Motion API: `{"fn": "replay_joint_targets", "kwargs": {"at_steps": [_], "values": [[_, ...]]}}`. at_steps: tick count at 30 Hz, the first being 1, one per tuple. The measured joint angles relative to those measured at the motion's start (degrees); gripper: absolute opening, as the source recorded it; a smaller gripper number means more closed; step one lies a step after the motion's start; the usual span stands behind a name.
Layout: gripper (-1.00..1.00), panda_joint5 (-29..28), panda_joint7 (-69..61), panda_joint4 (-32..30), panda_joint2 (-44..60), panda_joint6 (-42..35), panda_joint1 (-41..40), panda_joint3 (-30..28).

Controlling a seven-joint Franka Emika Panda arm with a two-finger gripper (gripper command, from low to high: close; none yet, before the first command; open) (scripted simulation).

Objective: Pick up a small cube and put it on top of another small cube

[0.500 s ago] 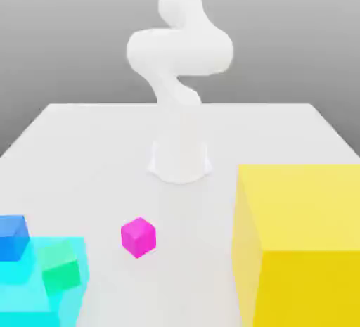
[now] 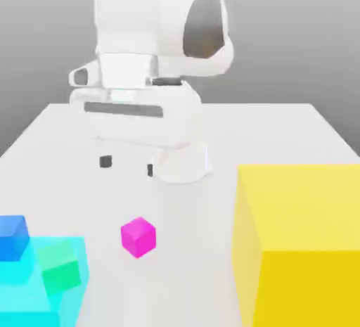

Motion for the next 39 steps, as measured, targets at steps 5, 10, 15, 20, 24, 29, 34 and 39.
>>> {"fn": "replay_joint_targets", "kwargs": {"at_steps": [5,10,15,20,24,29,34,39], "values": [[0.00,-1.9,6.8,-5.2,13.8,10.6,-3.1,-0.2],[0.00,-1.0,6.3,-4.3,20.2,15.8,-3.3,0.1],[0.00,-0.4,6.1,-3.6,26.2,20.9,-3.9,0.9],[-1.00,-0.3,6.3,-3.4,29.2,23.5,-3.7,1.0],[-1.00,-0.5,6.5,-3.4,29.6,23.8,-3.7,1.0],[-1.00,-1.0,6.4,-3.7,25.1,20.0,-4.2,1.0],[-1.00,-1.4,6.6,-4.5,19.2,15.0,-4.2,0.9],[-1.00,-2.2,7.5,-5.8,13.4,10.3,-4.0,0.7]]}}
